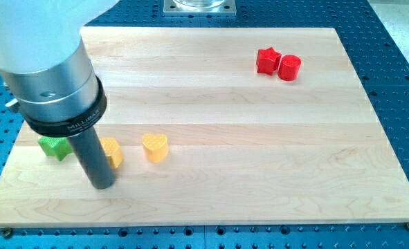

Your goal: Place the red star diagonal to the red circle

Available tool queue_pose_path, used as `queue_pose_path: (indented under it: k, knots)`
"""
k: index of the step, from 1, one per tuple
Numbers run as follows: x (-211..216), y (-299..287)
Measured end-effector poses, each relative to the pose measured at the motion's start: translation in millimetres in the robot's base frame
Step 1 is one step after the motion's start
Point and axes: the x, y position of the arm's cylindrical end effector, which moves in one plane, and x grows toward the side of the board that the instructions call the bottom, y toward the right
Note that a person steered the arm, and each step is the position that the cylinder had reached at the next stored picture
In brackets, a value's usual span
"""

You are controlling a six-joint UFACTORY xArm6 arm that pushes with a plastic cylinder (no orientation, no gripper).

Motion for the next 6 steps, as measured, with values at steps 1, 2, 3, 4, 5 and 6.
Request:
queue_pose_path:
  k: [1, 2, 3, 4, 5, 6]
  knots:
    - [-4, 0]
    - [-4, 1]
    - [0, 47]
    - [-2, 151]
    - [-45, 222]
    - [-107, 286]
